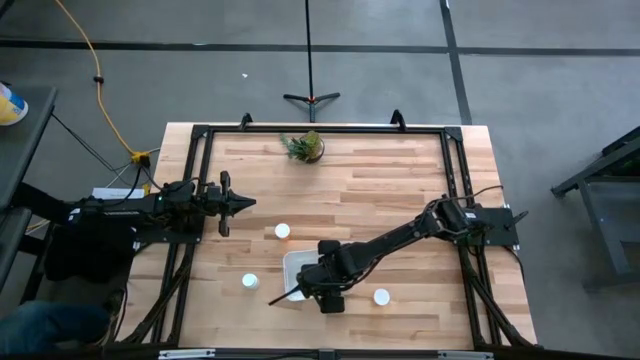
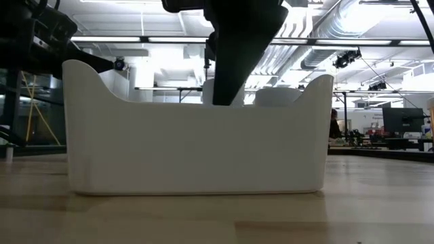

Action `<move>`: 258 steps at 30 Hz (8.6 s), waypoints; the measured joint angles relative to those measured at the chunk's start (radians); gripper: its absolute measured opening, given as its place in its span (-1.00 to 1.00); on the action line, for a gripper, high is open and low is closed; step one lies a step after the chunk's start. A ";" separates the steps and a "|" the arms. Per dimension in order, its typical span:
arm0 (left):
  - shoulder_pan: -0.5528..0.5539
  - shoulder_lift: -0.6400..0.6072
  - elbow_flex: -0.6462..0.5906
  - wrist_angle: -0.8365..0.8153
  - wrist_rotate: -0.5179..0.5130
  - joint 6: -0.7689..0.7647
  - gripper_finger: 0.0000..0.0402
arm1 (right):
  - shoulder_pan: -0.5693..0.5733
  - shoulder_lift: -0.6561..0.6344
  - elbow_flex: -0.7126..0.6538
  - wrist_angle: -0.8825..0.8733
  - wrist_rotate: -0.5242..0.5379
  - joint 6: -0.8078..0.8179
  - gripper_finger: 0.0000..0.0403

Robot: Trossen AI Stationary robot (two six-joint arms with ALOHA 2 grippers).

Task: Pick and place pill bottles into a basket
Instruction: Put the top white pill bottle into the white bin, then put the right orange pill bottle into the white bin

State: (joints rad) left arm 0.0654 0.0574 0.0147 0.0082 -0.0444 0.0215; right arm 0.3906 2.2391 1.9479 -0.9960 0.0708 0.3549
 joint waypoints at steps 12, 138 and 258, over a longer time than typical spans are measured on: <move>0.000 0.000 0.000 0.000 0.000 -0.003 -0.86 | -0.011 0.000 0.000 0.030 -0.010 -0.023 -0.11; 0.000 -0.001 0.000 -0.001 0.011 -0.019 -0.89 | 0.212 -0.467 -0.508 -0.012 -0.013 0.507 0.26; 0.000 -0.001 0.000 0.004 -0.028 -0.003 -0.88 | 0.164 -0.424 -0.259 0.028 0.067 0.318 -0.05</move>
State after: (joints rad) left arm 0.0656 0.0566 0.0147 0.0122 -0.0727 0.0185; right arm 0.5544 1.8149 1.6893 -0.9680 0.1374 0.6731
